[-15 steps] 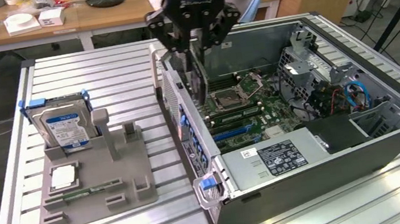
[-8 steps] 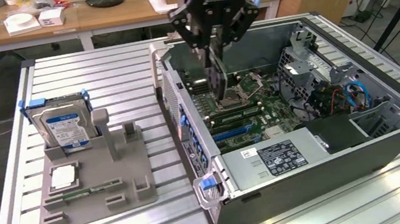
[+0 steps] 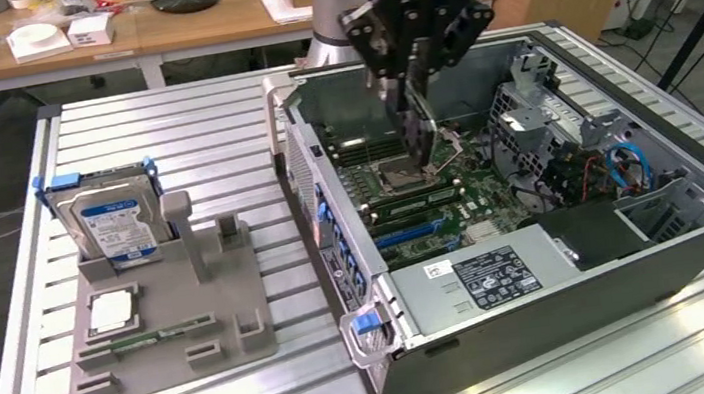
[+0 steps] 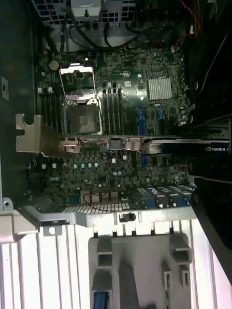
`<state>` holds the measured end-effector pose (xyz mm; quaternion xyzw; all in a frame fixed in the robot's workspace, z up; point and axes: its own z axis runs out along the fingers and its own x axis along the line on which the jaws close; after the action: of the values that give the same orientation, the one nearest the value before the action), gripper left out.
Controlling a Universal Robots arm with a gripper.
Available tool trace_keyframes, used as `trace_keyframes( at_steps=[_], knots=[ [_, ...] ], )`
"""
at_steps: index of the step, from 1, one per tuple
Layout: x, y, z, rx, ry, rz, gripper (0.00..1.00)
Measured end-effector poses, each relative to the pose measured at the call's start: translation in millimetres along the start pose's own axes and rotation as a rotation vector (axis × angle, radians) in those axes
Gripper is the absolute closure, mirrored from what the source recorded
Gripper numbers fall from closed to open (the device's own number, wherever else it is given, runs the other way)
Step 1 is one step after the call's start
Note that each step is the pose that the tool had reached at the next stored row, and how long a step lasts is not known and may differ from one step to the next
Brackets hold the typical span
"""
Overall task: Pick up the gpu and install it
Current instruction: 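Pick up the gpu and move the gpu toward the slot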
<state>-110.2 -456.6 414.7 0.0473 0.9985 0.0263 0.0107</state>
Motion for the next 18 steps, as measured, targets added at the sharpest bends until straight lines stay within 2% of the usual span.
trace_keyframes(
  at_steps=[18],
  knots=[
    [-80.6, 7.7, 2.7, -0.0001, 0.0001, 0.000, 0.74]
  ],
)
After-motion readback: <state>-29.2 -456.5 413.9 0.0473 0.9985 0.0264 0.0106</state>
